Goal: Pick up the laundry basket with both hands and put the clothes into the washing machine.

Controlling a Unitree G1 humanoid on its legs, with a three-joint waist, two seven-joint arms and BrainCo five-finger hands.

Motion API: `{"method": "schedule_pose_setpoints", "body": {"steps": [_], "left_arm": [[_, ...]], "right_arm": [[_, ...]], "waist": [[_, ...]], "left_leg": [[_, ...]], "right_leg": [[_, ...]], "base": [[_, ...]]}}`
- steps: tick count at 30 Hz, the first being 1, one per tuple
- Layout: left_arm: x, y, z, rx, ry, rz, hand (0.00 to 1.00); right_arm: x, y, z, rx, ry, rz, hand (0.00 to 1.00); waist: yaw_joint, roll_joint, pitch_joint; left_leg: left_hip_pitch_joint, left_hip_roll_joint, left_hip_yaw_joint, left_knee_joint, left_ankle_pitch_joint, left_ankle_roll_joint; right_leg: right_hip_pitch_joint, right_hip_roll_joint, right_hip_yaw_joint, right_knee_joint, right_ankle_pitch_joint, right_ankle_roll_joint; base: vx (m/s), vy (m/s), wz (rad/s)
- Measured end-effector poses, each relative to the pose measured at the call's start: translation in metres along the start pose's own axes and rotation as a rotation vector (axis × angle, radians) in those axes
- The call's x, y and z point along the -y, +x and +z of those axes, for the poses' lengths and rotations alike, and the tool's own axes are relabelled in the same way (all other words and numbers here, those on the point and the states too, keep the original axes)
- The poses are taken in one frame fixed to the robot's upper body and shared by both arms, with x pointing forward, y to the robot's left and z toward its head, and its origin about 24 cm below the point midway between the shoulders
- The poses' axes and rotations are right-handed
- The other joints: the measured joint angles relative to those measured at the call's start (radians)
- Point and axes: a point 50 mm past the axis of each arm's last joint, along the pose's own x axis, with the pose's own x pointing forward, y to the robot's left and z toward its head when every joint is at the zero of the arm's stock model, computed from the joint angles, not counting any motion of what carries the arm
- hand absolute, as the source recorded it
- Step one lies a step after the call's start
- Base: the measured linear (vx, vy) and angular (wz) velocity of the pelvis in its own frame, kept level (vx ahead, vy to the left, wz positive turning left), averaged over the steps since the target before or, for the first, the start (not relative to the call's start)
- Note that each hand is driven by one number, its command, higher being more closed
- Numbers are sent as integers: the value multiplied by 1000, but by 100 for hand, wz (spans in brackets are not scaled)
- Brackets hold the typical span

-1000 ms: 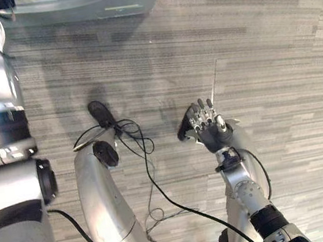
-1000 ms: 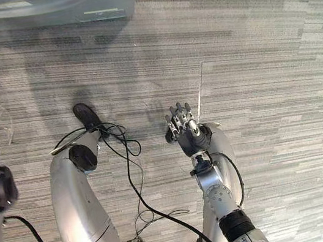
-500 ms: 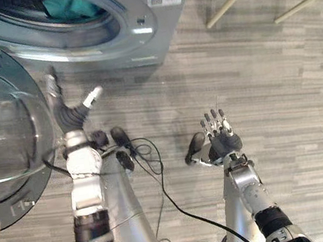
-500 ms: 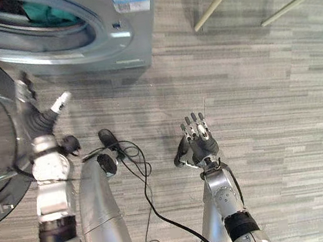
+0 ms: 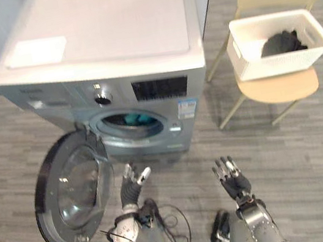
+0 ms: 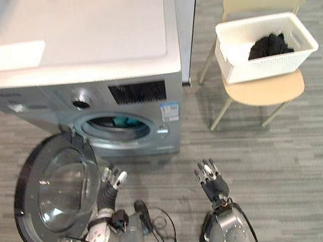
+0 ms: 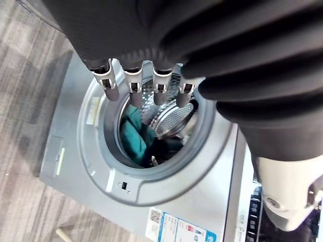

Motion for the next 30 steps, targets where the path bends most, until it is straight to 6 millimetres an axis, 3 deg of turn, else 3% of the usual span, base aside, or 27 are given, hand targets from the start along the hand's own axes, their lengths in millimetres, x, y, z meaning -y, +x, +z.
{"method": "schedule_pose_setpoints", "body": {"steps": [3, 7, 10, 14, 23, 26, 27, 28, 29, 30], "left_arm": [[-4, -4, -19, -83, -67, 8, 0], [-12, -10, -32, -145, -133, 40, 0], [-14, -15, -39, -173, -174, 53, 0], [-19, -18, -43, -189, -212, 93, 0], [-17, -20, -48, -205, -290, 111, 0], [-6, -10, -38, -159, -310, 81, 0], [-7, -5, -32, -135, -299, 72, 0], [-6, -6, -33, -136, -304, 76, 0], [-6, -8, -36, -146, -308, 79, 0], [-2, -12, -40, -160, -311, 70, 0]], "right_arm": [[18, -6, -2, -21, -27, -92, 0], [23, -7, 1, -3, -33, -138, 0], [24, -7, 4, 43, -68, -182, 0], [16, -3, 5, 75, -88, -198, 0], [6, 6, 19, 135, -98, -160, 0], [-2, 16, 36, 185, -111, -134, 0], [-2, 16, 38, 191, -114, -135, 0], [-7, 19, 40, 200, -104, -124, 0], [-7, 19, 40, 203, -103, -123, 0], [-6, 17, 42, 211, -106, -121, 0]], "waist": [[-2, 8, -44], [-5, 14, -112], [-14, 14, -167], [-18, 17, -182], [-18, 38, -166], [-17, 68, -140], [-17, 64, -122], [-13, 60, -93], [-14, 60, -92], [-14, 59, -88]], "left_leg": [[116, -35, 8, -172, 76, 10], [232, -70, 22, -322, 121, 8], [290, -82, 29, -369, 123, 6], [331, -78, 30, -407, 140, -7], [283, -41, 4, -402, 169, -11], [145, -3, -53, -309, 183, -15], [115, -3, -96, -268, 159, -38], [68, 15, -118, 1, -6, -4], [57, 16, -122, 111, -58, -3], [67, 16, -134, 219, -105, -27]], "right_leg": [[118, 37, -24, -188, 82, 15], [238, 75, -37, -365, 155, 33], [293, 83, -39, -429, 173, 39], [327, 105, -39, -452, 173, 38], [291, 147, -44, -450, 183, 8], [185, 180, -3, -387, 156, -41], [166, 171, -5, -384, 160, -51], [157, 157, 8, -346, 161, -53], [157, 153, 26, -336, 162, -54], [156, 151, 53, -329, 166, -56]], "base": [[225, 24, 6], [162, 13, -3], [95, 4, 0], [7, -8, -1], [-66, -21, 3], [-140, -2, 28], [-155, -8, 7], [-149, 6, -18], [-50, 41, -54], [-75, 132, -80]]}}
